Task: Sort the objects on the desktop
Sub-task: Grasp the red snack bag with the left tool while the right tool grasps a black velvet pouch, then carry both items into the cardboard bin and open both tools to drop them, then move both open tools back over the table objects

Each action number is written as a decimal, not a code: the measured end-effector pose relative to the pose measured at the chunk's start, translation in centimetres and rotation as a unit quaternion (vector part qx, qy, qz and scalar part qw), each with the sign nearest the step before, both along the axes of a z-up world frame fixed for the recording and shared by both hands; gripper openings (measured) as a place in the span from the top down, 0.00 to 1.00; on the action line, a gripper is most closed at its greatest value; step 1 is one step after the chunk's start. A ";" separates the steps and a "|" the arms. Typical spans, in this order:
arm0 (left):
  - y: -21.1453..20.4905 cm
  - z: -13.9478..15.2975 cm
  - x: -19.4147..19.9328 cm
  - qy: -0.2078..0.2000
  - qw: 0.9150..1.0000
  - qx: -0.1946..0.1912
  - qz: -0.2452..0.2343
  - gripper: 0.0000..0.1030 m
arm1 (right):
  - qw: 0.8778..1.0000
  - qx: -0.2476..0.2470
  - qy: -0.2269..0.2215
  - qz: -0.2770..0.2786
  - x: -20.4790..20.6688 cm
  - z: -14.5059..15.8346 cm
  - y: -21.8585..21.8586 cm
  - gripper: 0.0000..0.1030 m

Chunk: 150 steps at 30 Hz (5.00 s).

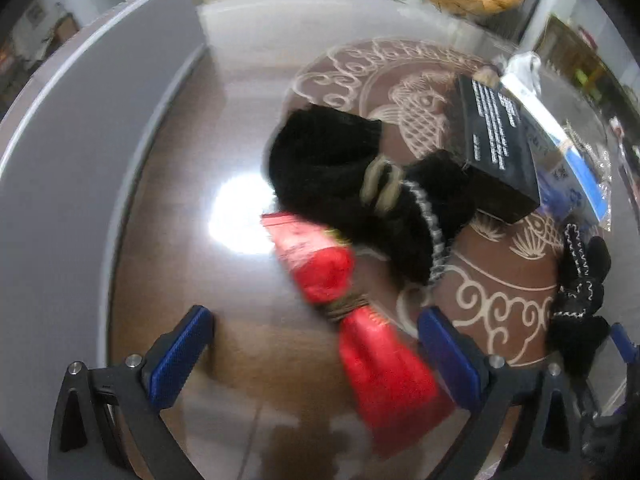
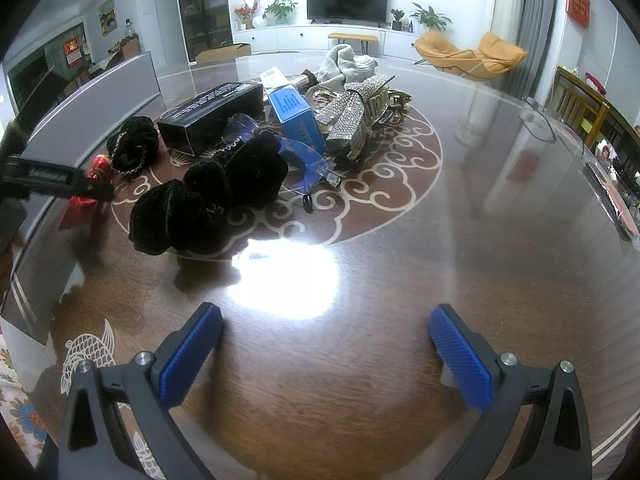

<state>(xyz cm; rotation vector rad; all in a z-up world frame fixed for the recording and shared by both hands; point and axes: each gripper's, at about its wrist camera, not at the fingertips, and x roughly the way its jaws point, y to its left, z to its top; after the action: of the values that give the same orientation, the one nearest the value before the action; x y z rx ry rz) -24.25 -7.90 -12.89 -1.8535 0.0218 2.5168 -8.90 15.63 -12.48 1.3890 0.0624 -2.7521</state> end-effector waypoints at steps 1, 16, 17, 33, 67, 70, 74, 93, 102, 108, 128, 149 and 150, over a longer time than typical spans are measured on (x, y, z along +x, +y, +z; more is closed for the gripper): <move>0.1 0.1 -0.3 -0.003 1.000 0.000 0.004 0.00 | 1.000 0.000 0.000 0.000 0.0 0.0 0.0 0.00; -1.9 3.6 3.9 0.108 0.991 0.053 -0.059 0.82 | 0.975 -0.203 -0.088 -0.029 -4.6 1.5 -1.6 0.16; -1.9 3.7 4.3 0.112 0.990 0.058 -0.060 0.82 | 0.980 -0.175 -0.086 -0.035 -5.5 1.6 -2.7 0.17; -4.6 6.7 11.9 0.159 0.974 0.147 -0.062 0.82 | 0.990 -0.122 -0.069 -0.010 -4.7 4.3 -3.5 0.65; -32.0 7.1 12.9 0.127 0.983 -0.003 0.130 0.25 | 0.904 0.015 -0.046 0.424 -4.3 6.5 -47.4 0.28; -30.8 6.1 11.9 0.101 0.988 -0.045 0.107 0.23 | 0.895 0.086 -0.035 0.436 -3.2 4.4 -48.4 0.28; -29.6 5.7 11.5 0.100 0.988 -0.084 0.085 0.23 | 0.893 0.090 -0.028 0.440 -3.5 4.1 -47.9 0.28; -29.2 7.6 14.4 0.147 0.981 0.017 0.123 0.23 | 0.905 0.051 0.020 0.422 -2.7 6.6 -43.5 0.28; -25.9 10.4 15.8 0.203 0.972 0.025 0.117 0.00 | 0.943 -0.006 0.103 0.316 -3.5 11.4 -31.1 0.00; -20.3 12.8 17.0 0.239 0.967 0.044 0.079 0.00 | 0.967 -0.011 0.088 0.241 -2.3 9.1 -21.3 0.00; 4.1 6.2 15.5 0.111 0.980 0.133 -0.097 0.00 | 1.000 0.009 -0.002 -0.017 -3.7 0.8 3.7 0.00; 0.0 6.0 1.5 0.134 0.975 0.169 0.062 0.00 | 1.000 0.002 -0.006 -0.018 -3.1 -0.9 3.6 0.00; 0.1 6.3 0.4 0.145 0.972 0.169 0.078 0.00 | 1.000 0.002 -0.006 -0.018 -3.1 -0.9 3.6 0.00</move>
<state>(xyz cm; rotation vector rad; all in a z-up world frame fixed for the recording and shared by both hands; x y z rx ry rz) -23.84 -7.83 -6.60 -1.4004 -0.5331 2.6590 -11.99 19.28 -13.35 1.4218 0.0440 -2.7736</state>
